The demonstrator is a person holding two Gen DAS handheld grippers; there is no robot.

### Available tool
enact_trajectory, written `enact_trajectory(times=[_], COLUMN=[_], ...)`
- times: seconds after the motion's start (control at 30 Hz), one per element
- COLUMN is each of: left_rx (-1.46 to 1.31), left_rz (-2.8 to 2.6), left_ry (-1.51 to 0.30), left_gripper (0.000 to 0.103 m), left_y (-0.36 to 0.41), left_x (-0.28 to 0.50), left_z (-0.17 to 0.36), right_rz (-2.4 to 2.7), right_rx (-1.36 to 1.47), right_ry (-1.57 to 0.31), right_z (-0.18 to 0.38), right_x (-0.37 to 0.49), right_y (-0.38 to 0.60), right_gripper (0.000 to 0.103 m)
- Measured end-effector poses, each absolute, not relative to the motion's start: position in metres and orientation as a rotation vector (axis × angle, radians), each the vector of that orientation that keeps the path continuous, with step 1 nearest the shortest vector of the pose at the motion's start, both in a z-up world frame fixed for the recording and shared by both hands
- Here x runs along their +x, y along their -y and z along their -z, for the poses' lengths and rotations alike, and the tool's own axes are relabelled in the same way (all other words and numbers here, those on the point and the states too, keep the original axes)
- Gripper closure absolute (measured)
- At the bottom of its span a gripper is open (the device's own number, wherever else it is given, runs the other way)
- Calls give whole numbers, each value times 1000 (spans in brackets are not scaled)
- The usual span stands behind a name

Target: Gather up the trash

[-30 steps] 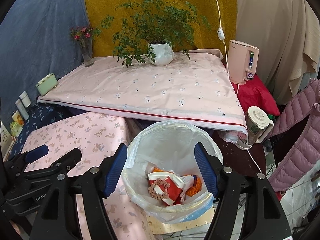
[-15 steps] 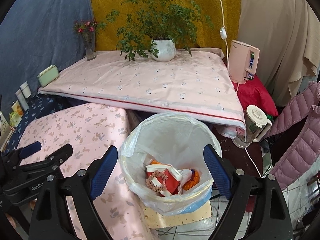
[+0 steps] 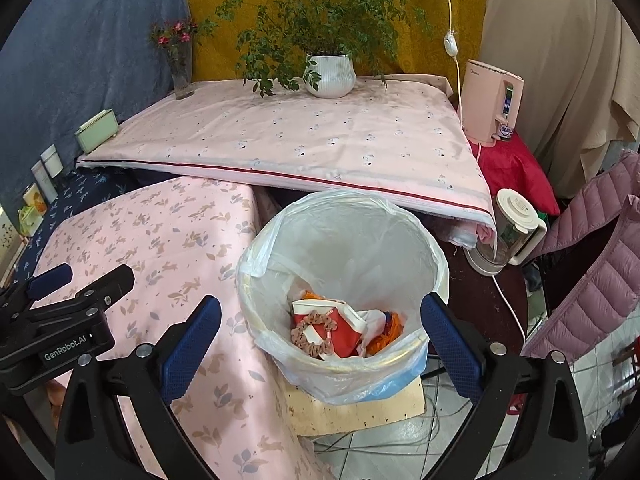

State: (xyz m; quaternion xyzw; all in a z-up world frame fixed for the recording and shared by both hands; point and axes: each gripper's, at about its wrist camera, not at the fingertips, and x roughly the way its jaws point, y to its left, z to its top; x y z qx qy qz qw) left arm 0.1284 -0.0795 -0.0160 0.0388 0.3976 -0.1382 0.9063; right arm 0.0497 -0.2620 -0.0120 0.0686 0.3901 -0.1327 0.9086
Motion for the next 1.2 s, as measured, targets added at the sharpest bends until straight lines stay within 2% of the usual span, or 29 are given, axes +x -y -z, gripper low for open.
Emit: enact_trajectory(times=[1.2], left_rx=[102], left_rz=[286], left_ry=[-835], left_gripper=[9], left_y=[90], left_x=[119], left_z=[26], right_rz=[269], right_rx=[132], right_ry=[-832], right_z=[26], right_x=[45], right_y=[261], right_gripper=[7])
